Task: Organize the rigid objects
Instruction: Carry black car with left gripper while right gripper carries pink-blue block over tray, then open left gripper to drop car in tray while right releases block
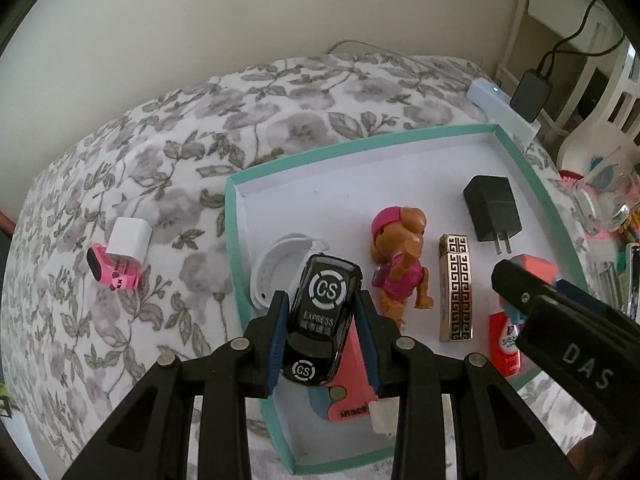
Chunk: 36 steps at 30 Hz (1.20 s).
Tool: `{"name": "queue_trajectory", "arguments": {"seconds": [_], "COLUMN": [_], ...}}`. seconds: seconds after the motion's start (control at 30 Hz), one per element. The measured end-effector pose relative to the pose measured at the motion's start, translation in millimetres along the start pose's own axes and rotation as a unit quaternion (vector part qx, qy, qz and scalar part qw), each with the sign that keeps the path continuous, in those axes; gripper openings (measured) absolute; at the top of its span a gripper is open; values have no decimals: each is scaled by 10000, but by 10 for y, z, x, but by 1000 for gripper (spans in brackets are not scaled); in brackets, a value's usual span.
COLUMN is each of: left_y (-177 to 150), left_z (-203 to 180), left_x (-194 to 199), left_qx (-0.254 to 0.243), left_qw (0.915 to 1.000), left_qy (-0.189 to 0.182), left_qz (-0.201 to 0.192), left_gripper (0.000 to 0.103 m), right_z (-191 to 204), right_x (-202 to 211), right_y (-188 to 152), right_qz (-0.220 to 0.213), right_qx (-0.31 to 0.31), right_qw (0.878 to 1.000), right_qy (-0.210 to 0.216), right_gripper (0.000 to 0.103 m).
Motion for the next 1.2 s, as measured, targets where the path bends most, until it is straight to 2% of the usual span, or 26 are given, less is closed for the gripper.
{"name": "queue_trajectory", "arguments": {"seconds": [0.43,1.2], "left_y": [138,243], "left_z": [-79,-141], "left_x": [-83,-138], "left_qx": [-260,-541], "left_qw": [9993,9974], "left_qy": [238,386], "left_qz": [-154,-281], "left_gripper": [34,35], "right_z": [-11,-38], "right_x": [-89,-191], "right_y": [30,93], "right_qz": [21,31], "right_qx": [111,138], "right_qw": [9999,9997], "right_qy": [-116,-213], "right_gripper": [76,76]}}
Point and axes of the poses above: each gripper's, at about its wrist camera, not at the fingertips, and x roughly against the way its jaws point, z to its left, y to its top, the point moved 10 cm from there along -x, roughly the way its jaws point, and after that the axes turned 10 degrees about -x, right-handed, at the moved point
